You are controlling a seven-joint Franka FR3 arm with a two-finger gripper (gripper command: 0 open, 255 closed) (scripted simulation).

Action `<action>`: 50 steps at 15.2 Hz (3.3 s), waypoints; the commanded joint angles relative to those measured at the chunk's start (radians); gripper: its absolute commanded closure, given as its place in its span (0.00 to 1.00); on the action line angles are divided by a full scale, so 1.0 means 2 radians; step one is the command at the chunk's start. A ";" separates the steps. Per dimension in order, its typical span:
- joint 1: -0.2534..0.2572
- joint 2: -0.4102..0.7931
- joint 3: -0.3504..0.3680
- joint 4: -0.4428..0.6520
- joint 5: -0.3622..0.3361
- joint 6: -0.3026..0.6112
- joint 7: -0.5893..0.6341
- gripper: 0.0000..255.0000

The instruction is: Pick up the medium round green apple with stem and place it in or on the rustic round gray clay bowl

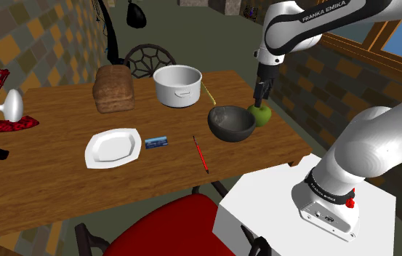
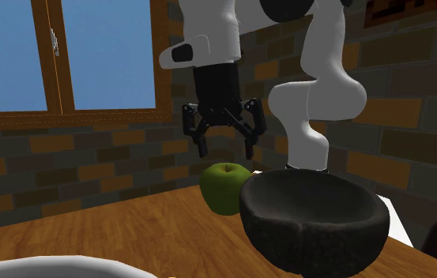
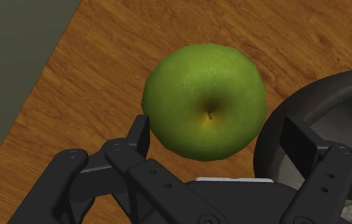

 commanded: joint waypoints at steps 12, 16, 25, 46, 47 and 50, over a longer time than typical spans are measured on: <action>0.000 0.002 -0.001 -0.004 0.000 0.007 -0.001 1.00; 0.000 0.002 -0.001 -0.004 0.000 0.007 -0.001 1.00; 0.000 -0.023 0.005 0.033 0.001 -0.055 0.002 1.00; 0.002 -0.045 0.016 0.158 0.007 -0.203 0.006 1.00; 0.003 -0.045 0.017 0.165 0.007 -0.209 0.006 1.00; 0.003 -0.044 0.018 0.183 0.008 -0.226 0.006 1.00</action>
